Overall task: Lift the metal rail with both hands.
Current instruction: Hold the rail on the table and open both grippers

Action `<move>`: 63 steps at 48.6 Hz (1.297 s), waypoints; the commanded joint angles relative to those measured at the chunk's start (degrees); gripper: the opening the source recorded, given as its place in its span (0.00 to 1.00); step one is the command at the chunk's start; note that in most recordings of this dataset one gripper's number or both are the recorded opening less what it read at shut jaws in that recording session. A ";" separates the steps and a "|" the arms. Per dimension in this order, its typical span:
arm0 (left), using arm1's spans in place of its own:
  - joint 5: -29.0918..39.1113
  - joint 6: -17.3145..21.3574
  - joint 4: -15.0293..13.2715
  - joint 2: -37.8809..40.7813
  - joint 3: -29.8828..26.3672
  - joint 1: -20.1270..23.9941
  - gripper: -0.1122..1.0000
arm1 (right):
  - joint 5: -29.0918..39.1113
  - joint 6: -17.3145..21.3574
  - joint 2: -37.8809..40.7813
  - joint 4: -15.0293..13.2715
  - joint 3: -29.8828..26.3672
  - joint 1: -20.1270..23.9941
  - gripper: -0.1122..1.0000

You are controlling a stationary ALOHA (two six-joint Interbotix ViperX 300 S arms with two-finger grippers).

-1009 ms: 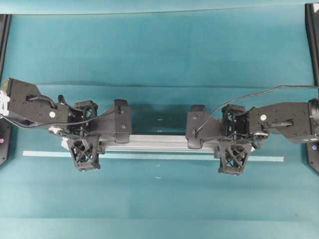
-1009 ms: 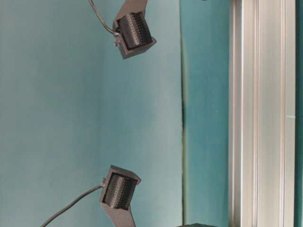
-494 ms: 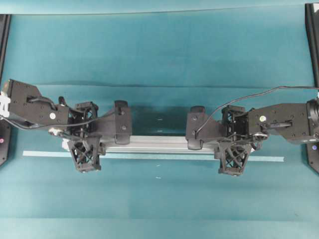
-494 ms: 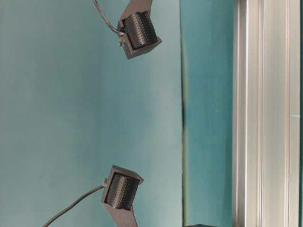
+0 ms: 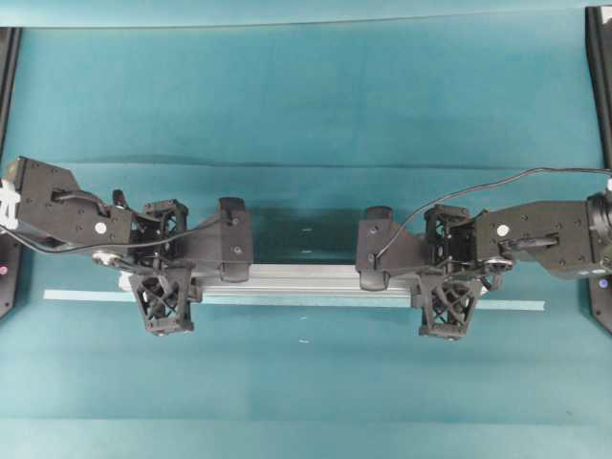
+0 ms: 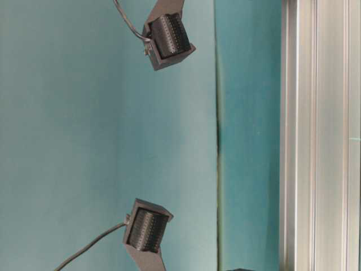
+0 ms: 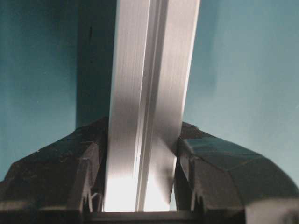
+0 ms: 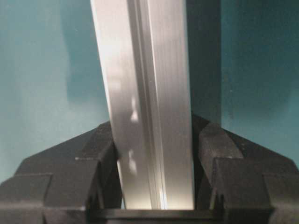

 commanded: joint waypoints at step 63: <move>-6.77 -0.70 -0.18 -1.05 2.29 0.62 0.80 | -2.90 2.72 1.76 0.35 0.53 0.62 0.93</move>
